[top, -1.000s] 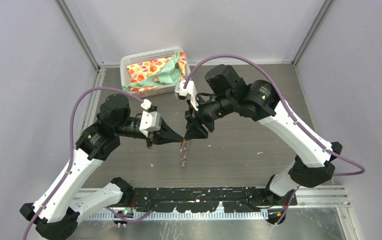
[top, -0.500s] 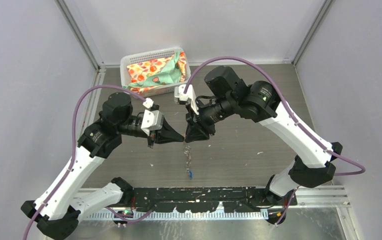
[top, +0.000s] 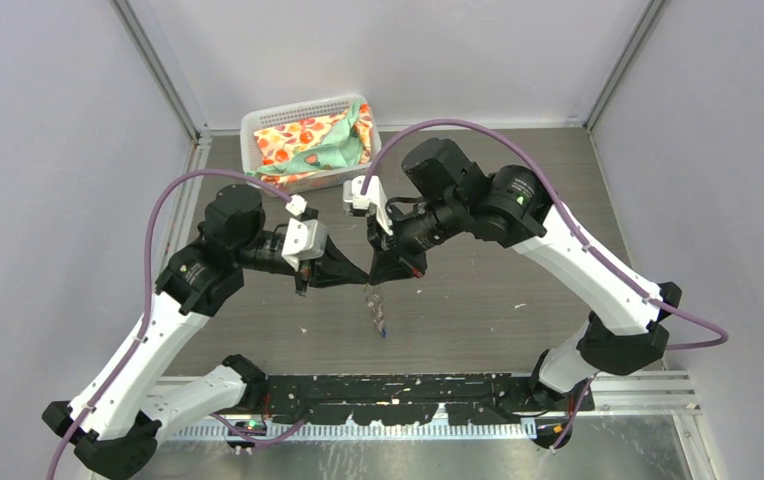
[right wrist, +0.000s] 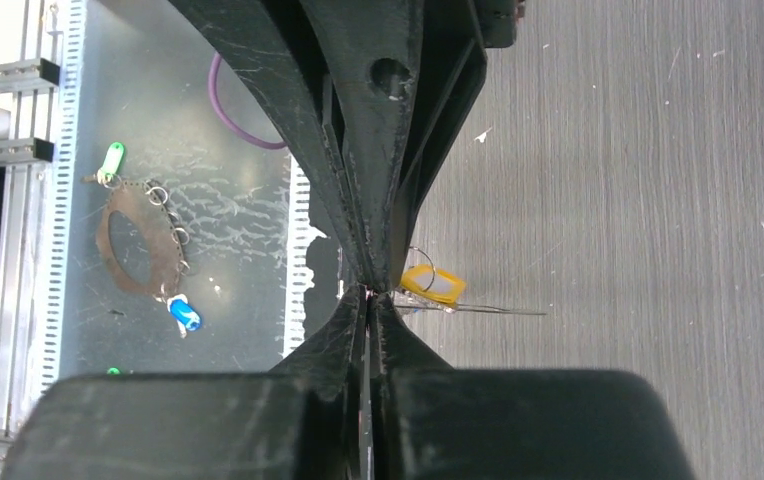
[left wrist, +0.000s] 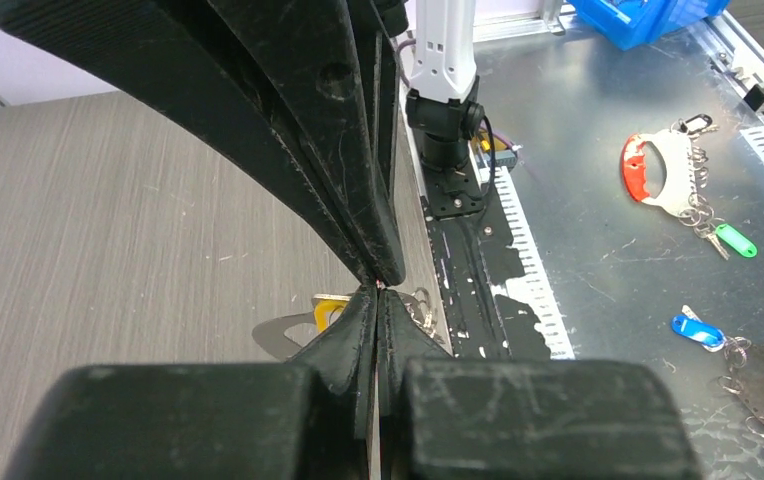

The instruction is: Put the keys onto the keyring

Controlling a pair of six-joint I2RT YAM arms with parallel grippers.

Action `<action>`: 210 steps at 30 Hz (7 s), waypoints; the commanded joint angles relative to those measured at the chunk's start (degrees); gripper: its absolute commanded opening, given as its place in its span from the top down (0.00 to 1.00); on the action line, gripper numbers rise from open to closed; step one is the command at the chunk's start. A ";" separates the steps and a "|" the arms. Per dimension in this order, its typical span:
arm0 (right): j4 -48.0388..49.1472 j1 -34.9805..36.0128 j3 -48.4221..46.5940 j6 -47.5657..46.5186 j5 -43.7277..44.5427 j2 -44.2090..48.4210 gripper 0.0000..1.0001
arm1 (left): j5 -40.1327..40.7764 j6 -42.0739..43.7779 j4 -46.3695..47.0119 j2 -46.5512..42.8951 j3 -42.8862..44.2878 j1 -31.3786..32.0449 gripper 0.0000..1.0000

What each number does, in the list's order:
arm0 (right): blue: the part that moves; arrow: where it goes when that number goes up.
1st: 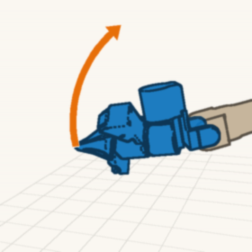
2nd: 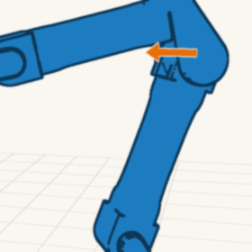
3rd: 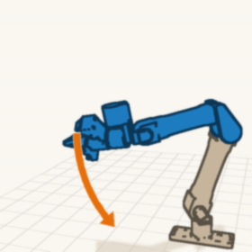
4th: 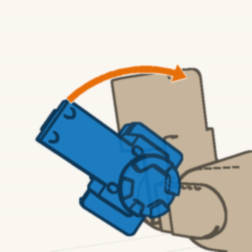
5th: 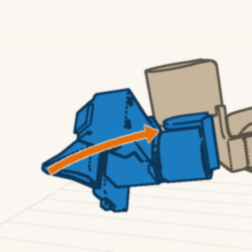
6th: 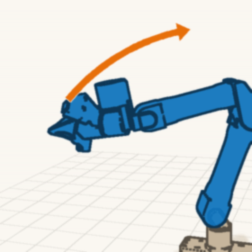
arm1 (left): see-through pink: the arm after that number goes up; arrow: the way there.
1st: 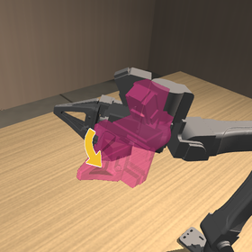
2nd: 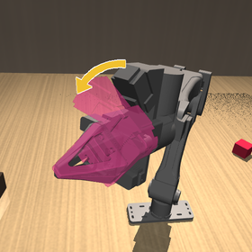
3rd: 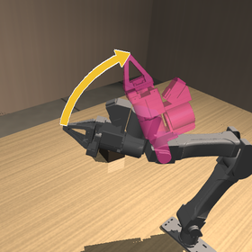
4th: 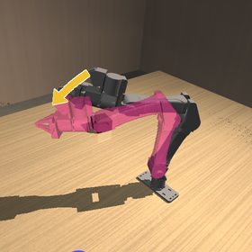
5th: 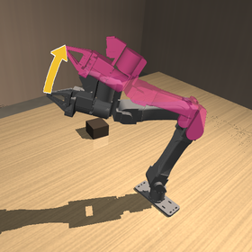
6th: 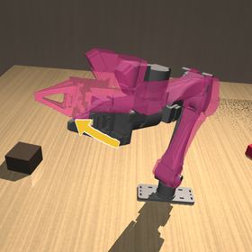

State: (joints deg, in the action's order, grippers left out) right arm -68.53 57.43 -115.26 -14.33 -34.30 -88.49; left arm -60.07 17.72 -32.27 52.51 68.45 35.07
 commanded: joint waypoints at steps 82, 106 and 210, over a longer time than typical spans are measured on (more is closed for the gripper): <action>19.68 -1.69 11.71 6.19 -14.33 5.38 0.99 | -3.64 48.15 14.74 -20.05 -18.16 0.17 0.61; 24.03 -1.77 13.65 8.90 -14.69 5.19 0.99 | -1.46 62.01 7.14 -19.87 -18.37 0.55 0.91; 91.77 -18.21 62.00 40.21 -23.11 24.83 0.00 | -15.24 14.72 -3.57 -2.06 5.78 -0.18 1.00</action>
State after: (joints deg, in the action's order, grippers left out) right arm 1.54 39.18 -53.63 11.27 -41.93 -58.26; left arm -70.70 31.24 -35.27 49.67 71.33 35.11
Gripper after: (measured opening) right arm 0.996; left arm 0.012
